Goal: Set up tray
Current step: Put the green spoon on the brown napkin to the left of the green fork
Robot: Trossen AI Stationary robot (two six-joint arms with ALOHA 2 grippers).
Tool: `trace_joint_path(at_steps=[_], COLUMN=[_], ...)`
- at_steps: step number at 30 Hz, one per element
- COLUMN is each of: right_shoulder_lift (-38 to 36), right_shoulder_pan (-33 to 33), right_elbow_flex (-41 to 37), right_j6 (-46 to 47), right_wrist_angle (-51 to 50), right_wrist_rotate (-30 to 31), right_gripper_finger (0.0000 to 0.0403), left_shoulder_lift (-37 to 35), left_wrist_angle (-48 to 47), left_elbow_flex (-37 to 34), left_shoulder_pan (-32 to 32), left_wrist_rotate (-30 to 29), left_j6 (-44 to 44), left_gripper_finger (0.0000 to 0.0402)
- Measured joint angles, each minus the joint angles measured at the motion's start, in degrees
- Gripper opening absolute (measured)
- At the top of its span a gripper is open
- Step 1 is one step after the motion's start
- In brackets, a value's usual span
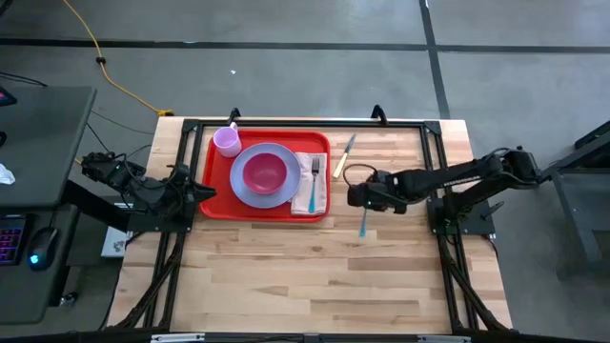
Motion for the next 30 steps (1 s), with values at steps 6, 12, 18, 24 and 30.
trace_joint_path(at_steps=[6, 12, 18, 24, 30], right_shoulder_lift=[-0.09, 0.45, 5.23, 10.83, 18.06], right_shoulder_pan=[-3.36, -6.1, -8.1, -9.96, -12.11], right_elbow_flex=[2.88, 3.02, 3.04, 4.4, 14.68], right_j6=[-6.25, -10.74, -14.11, -16.7, -23.39], right_wrist_angle=[5.39, 14.76, 25.32, 34.67, 32.47], right_wrist_rotate=[2.46, 2.43, -0.91, -4.32, -8.29], right_gripper_finger=[0.0, 0.0, 0.0, 0.0, 0.0], left_shoulder_lift=[0.01, 0.0, 0.0, 0.02, 0.02], left_wrist_angle=[0.0, 0.0, 0.0, 0.0, 0.0], left_elbow_flex=[0.0, 0.0, 0.0, 0.0, 0.0], left_shoulder_pan=[0.0, 0.0, 0.0, 0.01, 0.0], left_wrist_rotate=[0.0, 0.02, 0.0, 0.01, 0.0], left_j6=[0.0, 0.0, 0.0, -0.02, -0.22], left_gripper_finger=[0.0117, 0.0117, 0.0117, 0.0117, 0.0117])
